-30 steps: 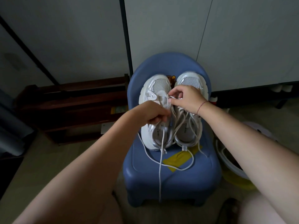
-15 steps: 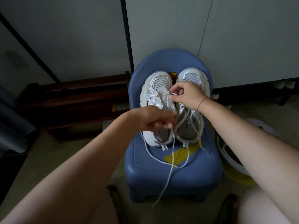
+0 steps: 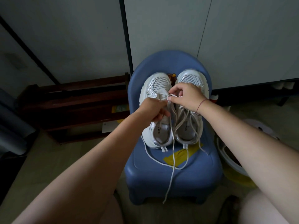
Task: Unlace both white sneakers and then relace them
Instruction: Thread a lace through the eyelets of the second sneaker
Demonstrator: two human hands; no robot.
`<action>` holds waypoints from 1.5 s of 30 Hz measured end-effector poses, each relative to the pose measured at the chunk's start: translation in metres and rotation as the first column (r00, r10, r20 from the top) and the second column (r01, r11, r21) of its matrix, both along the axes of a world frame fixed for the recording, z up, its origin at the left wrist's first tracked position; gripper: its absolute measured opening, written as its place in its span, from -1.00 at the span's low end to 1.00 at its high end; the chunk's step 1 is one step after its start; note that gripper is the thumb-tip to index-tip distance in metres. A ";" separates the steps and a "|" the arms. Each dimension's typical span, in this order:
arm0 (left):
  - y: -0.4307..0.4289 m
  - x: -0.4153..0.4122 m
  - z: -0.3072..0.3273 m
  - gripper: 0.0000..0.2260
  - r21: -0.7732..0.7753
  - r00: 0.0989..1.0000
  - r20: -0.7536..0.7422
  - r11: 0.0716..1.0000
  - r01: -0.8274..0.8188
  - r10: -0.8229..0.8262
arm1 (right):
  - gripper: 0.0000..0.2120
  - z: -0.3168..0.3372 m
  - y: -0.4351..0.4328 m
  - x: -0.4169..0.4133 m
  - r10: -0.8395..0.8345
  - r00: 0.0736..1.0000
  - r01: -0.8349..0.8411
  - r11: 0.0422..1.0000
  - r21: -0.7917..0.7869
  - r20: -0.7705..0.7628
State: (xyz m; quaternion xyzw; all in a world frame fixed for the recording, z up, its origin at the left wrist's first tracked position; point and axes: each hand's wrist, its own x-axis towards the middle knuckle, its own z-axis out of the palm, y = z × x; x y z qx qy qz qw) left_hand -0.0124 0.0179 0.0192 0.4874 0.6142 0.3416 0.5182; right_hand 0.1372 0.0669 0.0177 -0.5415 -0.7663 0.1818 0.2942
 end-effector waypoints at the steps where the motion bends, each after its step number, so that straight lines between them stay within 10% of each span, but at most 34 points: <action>1: 0.001 0.003 0.000 -0.75 -0.012 1.000 0.014 1.000 -0.023 0.023 | -0.82 0.000 0.000 0.000 -0.001 1.000 0.001 1.000 0.001 -0.001; 13: 0.012 0.014 -0.003 -0.70 -0.233 0.907 0.387 0.969 -0.077 0.165 | -0.86 0.006 -0.004 0.001 0.000 1.000 -0.001 1.000 -0.019 -0.016; 17: 0.009 0.004 -0.002 -0.68 -0.208 0.990 0.114 0.973 0.105 -0.083 | -0.83 0.008 -0.005 0.001 0.005 1.000 -0.005 0.999 -0.032 -0.008; 24: -0.014 -0.015 0.001 -0.77 -0.298 0.869 -0.095 0.847 0.440 -0.485 | -0.82 0.009 -0.005 -0.001 -0.012 1.000 0.012 0.999 -0.034 0.005; 33: -0.016 -0.016 -0.006 -0.73 0.077 0.962 -0.220 0.980 0.184 -0.163 | -0.70 0.025 -0.014 -0.010 -0.052 0.988 0.082 0.975 -0.206 0.146; 36: -0.012 -0.010 0.003 -0.74 0.162 0.999 0.020 0.986 0.031 -0.035 | -0.71 0.055 -0.033 -0.003 -0.004 0.980 -0.087 0.889 -0.449 -0.198; 39: -0.019 0.001 0.016 -0.55 0.080 0.920 0.340 0.981 0.176 -0.193 | -0.82 0.080 -0.044 0.008 -0.059 0.759 -0.384 0.764 -0.518 -0.649; 45: -0.032 0.000 0.025 -0.70 0.117 0.883 0.362 0.954 0.275 -0.299 | -0.79 0.068 -0.027 0.028 -0.311 0.537 -0.228 0.841 -0.490 -0.784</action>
